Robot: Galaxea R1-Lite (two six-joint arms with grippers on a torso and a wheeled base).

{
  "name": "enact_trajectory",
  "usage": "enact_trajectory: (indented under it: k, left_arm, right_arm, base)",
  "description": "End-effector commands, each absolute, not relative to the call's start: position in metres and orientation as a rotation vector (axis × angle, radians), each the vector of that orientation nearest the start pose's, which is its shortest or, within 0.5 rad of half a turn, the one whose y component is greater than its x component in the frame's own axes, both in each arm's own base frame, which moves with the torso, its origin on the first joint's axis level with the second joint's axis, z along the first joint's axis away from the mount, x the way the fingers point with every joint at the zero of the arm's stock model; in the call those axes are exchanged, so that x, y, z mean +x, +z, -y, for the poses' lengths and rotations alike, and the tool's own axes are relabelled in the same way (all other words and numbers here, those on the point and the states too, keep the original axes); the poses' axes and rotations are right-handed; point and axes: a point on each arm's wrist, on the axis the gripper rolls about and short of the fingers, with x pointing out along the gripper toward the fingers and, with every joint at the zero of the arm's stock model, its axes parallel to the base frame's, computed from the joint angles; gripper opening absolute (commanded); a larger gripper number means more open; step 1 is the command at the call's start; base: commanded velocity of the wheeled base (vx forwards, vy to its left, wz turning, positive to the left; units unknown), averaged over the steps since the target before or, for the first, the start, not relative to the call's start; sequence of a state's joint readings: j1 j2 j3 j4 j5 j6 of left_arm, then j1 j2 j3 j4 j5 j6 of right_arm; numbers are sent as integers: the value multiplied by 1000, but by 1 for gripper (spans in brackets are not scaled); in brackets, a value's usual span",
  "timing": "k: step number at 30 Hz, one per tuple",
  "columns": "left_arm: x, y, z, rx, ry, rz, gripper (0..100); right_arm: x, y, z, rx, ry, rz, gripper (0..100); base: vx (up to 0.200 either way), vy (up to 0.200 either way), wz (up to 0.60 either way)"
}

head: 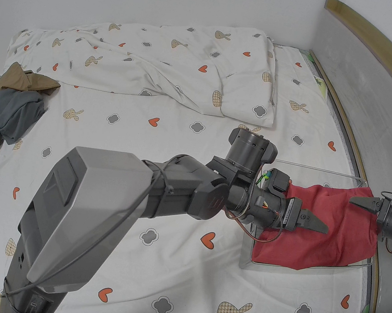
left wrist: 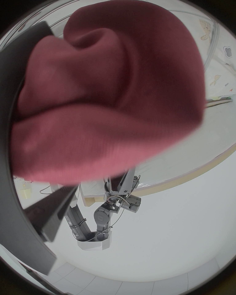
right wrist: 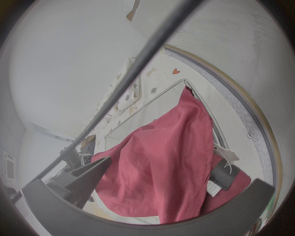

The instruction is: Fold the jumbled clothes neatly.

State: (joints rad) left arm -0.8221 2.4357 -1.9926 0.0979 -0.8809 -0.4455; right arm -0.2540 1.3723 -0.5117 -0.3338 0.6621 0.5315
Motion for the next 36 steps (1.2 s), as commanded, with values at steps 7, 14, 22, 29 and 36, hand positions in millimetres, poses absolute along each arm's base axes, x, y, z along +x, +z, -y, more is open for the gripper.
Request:
enact_trajectory:
  k: [7, 14, 22, 29, 36]
  left_arm:
    - [320, 161, 376, -338, -1516, -923, 100]
    - [315, 151, 376, -294, -1407, -988, 100]
    - [303, 118, 382, -20, -1117, -1004, 100]
    - [296, 122, 379, 5, -1086, -1038, 100]
    - [288, 115, 371, 39, -1041, -1164, 100]
  right_arm:
    - [186, 170, 33, 730, 286, -541, 100]
    - [177, 172, 30, 720, 292, -526, 100]
    - [175, 167, 27, 723, 298, -549, 100]
    - [174, 164, 27, 727, 295, -559, 100]
    - [171, 157, 26, 714, 295, -578, 100]
  base:
    - [0, 0, 0]
    - [0, 0, 0]
    - [0, 0, 0]
    - [0, 0, 0]
    - [0, 0, 0]
